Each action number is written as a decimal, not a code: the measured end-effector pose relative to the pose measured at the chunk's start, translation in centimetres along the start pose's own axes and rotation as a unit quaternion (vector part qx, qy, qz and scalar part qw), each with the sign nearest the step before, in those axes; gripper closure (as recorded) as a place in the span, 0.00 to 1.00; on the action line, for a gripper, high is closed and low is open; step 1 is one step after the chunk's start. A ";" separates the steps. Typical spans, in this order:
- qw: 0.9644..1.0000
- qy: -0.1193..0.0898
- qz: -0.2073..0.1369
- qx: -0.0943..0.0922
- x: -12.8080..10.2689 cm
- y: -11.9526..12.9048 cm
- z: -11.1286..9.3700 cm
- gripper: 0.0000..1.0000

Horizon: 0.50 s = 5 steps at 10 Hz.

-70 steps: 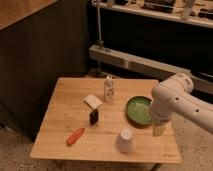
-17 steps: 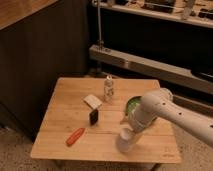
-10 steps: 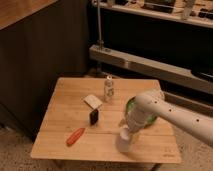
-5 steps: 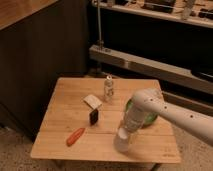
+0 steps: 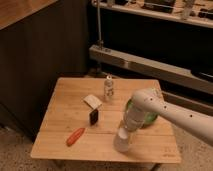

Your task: Place the ceramic cup over the eraser

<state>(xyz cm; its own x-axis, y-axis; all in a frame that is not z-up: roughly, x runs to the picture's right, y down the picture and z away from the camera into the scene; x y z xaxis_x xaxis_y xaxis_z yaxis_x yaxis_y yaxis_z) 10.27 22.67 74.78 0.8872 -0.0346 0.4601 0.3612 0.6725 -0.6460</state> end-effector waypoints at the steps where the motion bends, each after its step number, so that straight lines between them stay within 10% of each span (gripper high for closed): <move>1: 1.000 0.002 0.002 -0.001 0.0 0.1 -0.1 1.00; 5: 0.999 0.019 0.032 0.017 -1.1 1.1 -5.4 1.00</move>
<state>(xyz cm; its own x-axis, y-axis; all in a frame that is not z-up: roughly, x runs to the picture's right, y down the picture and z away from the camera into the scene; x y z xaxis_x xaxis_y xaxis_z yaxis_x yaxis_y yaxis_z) 11.22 19.46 70.26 0.9189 -0.0192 0.3941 0.2942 0.6987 -0.6521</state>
